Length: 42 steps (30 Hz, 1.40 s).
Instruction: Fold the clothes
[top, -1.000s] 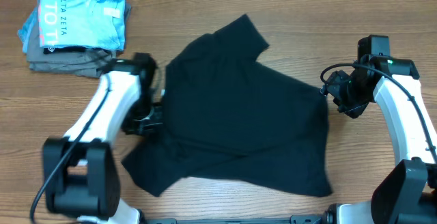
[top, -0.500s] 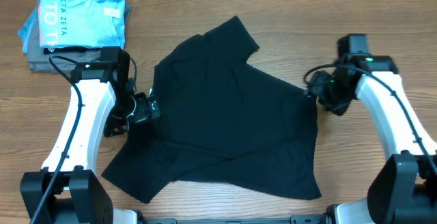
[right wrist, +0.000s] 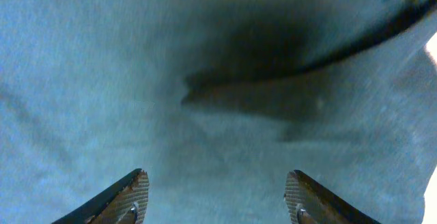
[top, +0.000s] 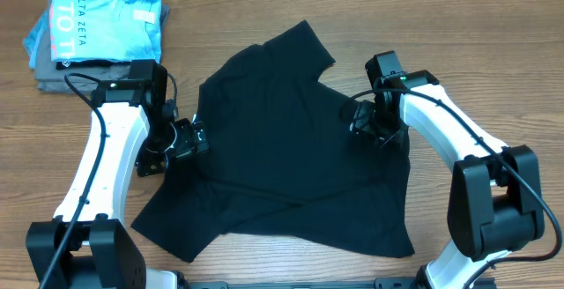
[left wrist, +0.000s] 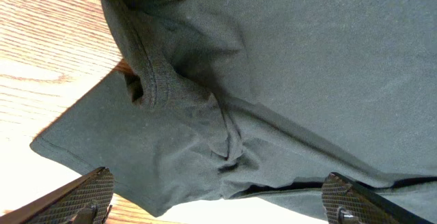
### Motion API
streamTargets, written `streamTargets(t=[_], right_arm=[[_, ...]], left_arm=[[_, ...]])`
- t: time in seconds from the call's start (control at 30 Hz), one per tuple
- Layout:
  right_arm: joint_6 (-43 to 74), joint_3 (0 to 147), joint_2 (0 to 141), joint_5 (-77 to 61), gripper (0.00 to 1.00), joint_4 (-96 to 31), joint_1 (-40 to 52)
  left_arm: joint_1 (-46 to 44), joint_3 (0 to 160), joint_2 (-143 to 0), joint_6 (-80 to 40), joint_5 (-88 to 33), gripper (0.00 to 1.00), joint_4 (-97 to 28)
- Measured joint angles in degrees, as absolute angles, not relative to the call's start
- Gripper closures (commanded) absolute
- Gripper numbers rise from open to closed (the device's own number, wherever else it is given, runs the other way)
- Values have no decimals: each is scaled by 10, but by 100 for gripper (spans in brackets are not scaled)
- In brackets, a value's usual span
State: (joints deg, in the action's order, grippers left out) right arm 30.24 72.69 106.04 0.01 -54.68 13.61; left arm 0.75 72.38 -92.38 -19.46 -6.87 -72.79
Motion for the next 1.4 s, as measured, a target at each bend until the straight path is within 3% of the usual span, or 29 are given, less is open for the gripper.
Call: streamTargets(t=[0.37, 0.67, 0.87, 0.97, 1.4], right_arm=[[298, 727, 1086, 32, 35, -503, 136], [298, 727, 1125, 45, 65, -500, 136], [300, 728, 1125, 64, 92, -511, 135], [301, 737, 1125, 74, 96, -546, 128], [334, 844, 1125, 114, 96, -727, 0]], left_arm=[[8, 724, -924, -195, -69, 0, -728], [8, 724, -924, -195, -69, 0, -728], [8, 724, -924, -195, -69, 0, -728], [8, 724, -924, -195, -69, 0, -728], [8, 724, -924, -195, -69, 0, -726]])
